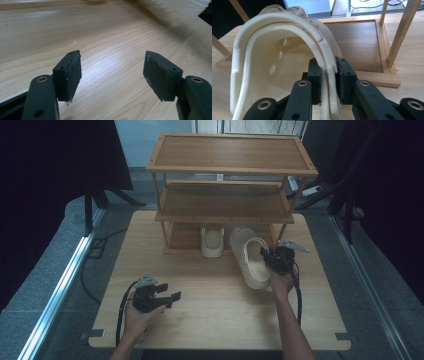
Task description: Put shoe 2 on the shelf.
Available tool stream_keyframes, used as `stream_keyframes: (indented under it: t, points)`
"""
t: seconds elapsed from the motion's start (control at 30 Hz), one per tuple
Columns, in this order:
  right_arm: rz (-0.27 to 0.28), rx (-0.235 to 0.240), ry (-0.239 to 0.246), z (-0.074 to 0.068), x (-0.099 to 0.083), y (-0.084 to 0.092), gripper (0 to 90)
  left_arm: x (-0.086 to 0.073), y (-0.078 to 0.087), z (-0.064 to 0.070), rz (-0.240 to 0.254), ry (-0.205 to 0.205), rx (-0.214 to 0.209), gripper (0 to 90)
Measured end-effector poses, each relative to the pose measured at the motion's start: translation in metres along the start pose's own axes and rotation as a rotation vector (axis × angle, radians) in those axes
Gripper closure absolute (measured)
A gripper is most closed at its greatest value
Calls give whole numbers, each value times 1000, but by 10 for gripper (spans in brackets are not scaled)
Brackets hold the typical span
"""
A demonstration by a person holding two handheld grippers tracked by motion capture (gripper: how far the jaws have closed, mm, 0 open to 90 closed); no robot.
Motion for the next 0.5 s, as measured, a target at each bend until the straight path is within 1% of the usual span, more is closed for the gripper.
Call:
stream_keyframes:
  t: [0.17, 0.23, 0.33, 0.4, 0.47, 0.5]
  points:
    - [1, -16, -16, -5, 1, -9, 759, 0, 0, 1, -2, -1, -2, 311]
    - [12, -31, -8, -8, 4, -13, 759, 0, 0, 1, -1, -1, -3, 311]
    - [16, -36, -18, -12, 7, -18, 759, 0, 0, 1, 0, 0, -4, 311]
    - [29, -45, -24, -15, 9, -22, 759, 1, 0, 1, 4, -2, -8, 311]
    - [20, -61, -28, -17, 7, -28, 758, 1, 1, 2, 7, -4, -9, 311]
    - [20, -61, -28, -17, 7, -28, 758, 2, 2, 2, 8, -3, -9, 311]
Point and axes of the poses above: each handheld gripper's, and its own axes: y roughly backward along the jaws, x roughly out of its top, z roughly to its right, the point moved 10 cm from there along -y, roughly forward along the jaws, and after that the axes turned 14 degrees about -x, right-handed, at the moved point
